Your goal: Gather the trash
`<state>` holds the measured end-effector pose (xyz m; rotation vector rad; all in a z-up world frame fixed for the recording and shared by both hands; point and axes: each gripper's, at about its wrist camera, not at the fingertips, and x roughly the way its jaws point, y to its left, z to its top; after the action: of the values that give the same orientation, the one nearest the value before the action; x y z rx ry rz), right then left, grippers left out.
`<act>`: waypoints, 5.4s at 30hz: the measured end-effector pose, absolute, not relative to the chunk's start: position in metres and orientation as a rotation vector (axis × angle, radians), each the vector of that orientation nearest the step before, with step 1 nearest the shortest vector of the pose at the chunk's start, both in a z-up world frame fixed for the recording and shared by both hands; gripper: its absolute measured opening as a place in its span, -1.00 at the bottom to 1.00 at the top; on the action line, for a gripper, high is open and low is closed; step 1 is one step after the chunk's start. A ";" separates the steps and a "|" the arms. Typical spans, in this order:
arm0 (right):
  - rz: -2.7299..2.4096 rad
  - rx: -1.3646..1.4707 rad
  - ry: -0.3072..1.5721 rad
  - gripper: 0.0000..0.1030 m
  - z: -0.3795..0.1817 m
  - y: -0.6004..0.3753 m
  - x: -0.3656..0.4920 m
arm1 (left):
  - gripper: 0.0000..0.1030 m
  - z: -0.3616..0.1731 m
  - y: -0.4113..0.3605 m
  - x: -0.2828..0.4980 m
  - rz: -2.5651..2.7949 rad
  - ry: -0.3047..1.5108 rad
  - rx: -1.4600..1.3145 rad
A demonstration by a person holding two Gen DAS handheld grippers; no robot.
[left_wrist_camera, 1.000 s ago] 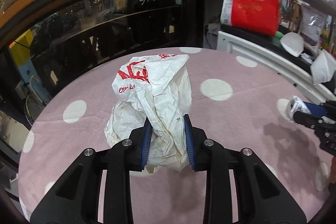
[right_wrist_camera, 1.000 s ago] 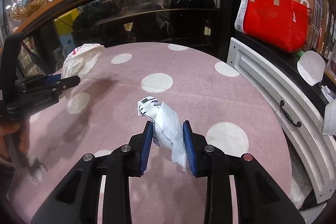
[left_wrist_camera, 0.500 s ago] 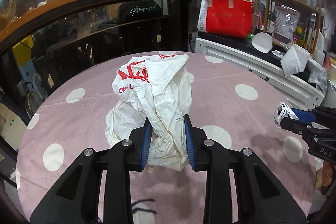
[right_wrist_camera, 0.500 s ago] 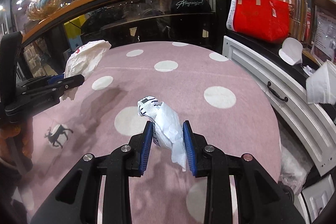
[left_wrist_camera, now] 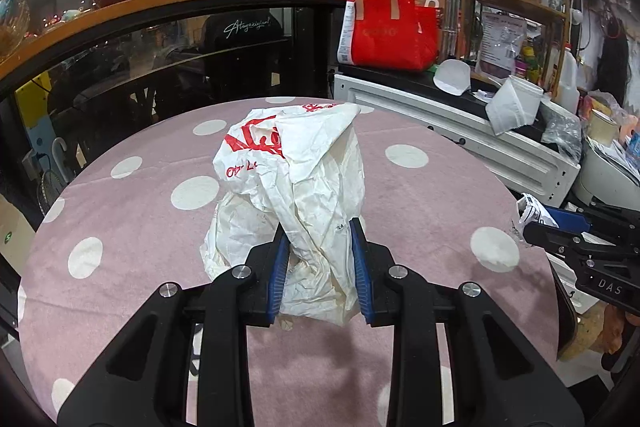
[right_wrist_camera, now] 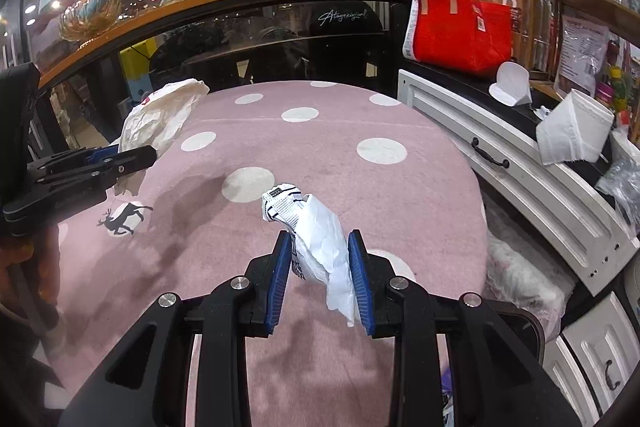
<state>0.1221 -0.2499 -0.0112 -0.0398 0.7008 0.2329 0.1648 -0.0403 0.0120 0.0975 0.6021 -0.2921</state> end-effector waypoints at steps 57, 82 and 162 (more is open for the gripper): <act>-0.272 0.348 0.986 -0.39 -0.156 -0.461 0.032 | -0.42 -0.016 -0.246 0.068 -0.737 0.675 0.197; -0.430 0.380 0.847 0.34 -0.117 -0.489 -0.030 | -0.42 -0.087 -0.332 0.070 -0.871 0.850 0.323; -0.320 0.032 0.305 0.89 0.039 -0.276 -0.156 | 0.89 0.036 -0.097 -0.065 -0.446 0.338 0.069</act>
<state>-0.1555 -0.2760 0.0389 0.0325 0.3053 -0.3199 -0.0645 -0.0974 0.0363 0.0692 0.3384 -0.4460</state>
